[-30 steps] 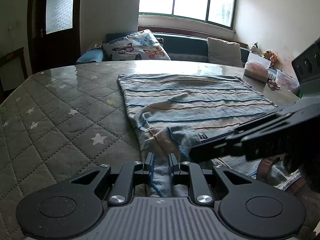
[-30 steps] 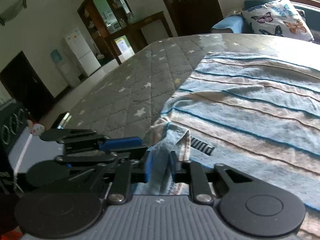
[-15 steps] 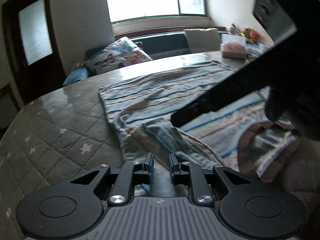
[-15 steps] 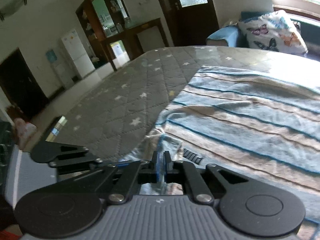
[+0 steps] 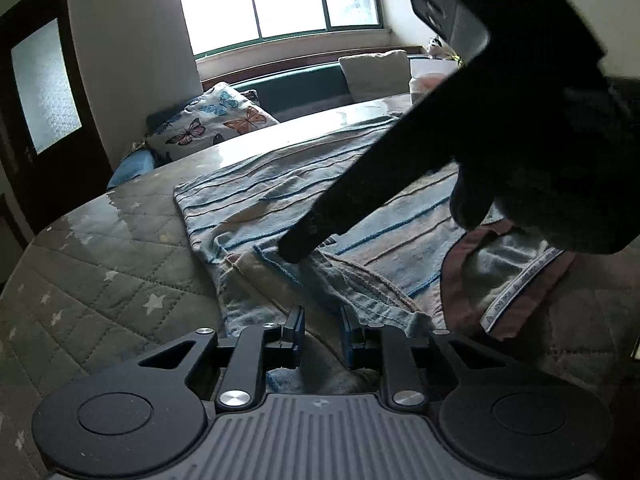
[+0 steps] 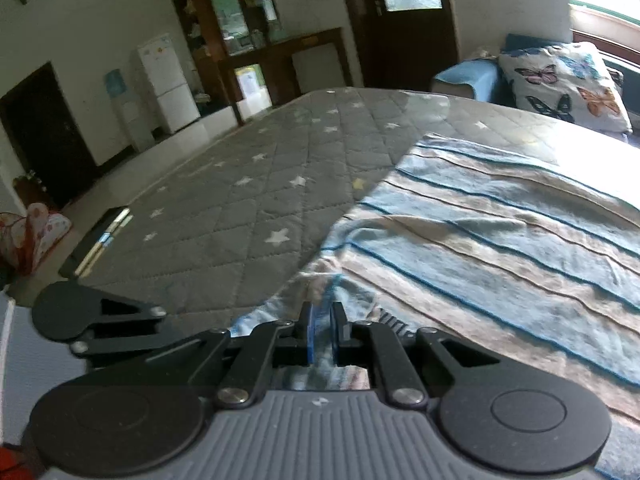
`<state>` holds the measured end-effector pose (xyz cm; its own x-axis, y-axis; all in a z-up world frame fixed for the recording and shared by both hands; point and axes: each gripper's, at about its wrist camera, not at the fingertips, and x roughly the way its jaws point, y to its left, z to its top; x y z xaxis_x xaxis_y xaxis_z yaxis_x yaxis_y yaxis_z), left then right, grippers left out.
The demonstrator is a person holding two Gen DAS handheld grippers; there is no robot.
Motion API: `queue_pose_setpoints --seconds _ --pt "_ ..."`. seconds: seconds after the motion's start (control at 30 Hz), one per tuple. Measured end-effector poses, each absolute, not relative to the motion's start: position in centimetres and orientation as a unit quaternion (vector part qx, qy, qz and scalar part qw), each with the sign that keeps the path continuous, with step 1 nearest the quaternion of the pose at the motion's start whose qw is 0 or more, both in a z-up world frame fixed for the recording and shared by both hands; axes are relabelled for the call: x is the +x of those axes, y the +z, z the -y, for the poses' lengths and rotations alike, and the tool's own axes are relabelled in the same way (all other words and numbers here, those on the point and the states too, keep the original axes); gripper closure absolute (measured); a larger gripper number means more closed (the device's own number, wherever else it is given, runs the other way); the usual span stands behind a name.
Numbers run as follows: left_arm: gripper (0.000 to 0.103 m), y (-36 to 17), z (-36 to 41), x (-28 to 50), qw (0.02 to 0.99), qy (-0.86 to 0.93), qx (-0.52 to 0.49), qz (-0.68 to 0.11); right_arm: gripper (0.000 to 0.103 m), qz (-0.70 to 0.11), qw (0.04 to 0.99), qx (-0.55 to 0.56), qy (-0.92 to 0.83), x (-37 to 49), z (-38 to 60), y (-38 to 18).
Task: Fold clothes
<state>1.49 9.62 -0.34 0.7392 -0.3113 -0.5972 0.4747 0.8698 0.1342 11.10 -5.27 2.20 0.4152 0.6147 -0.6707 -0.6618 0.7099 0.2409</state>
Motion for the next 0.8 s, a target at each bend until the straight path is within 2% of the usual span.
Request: queue_pose_setpoints --seconds 0.23,0.4,0.5,0.57,0.7,0.77,0.8 --pt "0.082 0.9 -9.5 0.0 0.921 -0.254 0.118 -0.273 0.093 -0.392 0.842 -0.023 0.370 10.5 7.6 2.4" --pt "0.080 0.7 -7.9 0.2 0.909 -0.280 0.112 -0.289 0.091 -0.389 0.846 -0.010 0.365 10.4 8.6 3.0" --pt "0.080 0.3 -7.3 0.8 0.904 -0.272 0.115 -0.309 0.085 -0.386 0.847 -0.004 0.365 10.2 9.0 3.2" --pt "0.080 -0.1 -7.2 1.1 0.903 -0.258 0.118 -0.323 0.078 -0.387 0.845 -0.007 0.370 9.8 9.0 3.3" --pt "0.093 -0.3 -8.0 0.1 0.906 -0.247 0.085 -0.332 0.071 -0.389 0.844 -0.028 0.369 9.1 8.9 2.6" --pt "0.097 -0.2 -8.1 -0.5 0.911 -0.241 0.080 -0.325 0.059 -0.388 0.846 -0.051 0.362 8.7 8.8 2.0" --pt "0.098 -0.1 -8.2 -0.8 0.914 -0.238 0.077 -0.319 0.058 -0.386 0.847 -0.062 0.359 8.6 8.8 1.7"
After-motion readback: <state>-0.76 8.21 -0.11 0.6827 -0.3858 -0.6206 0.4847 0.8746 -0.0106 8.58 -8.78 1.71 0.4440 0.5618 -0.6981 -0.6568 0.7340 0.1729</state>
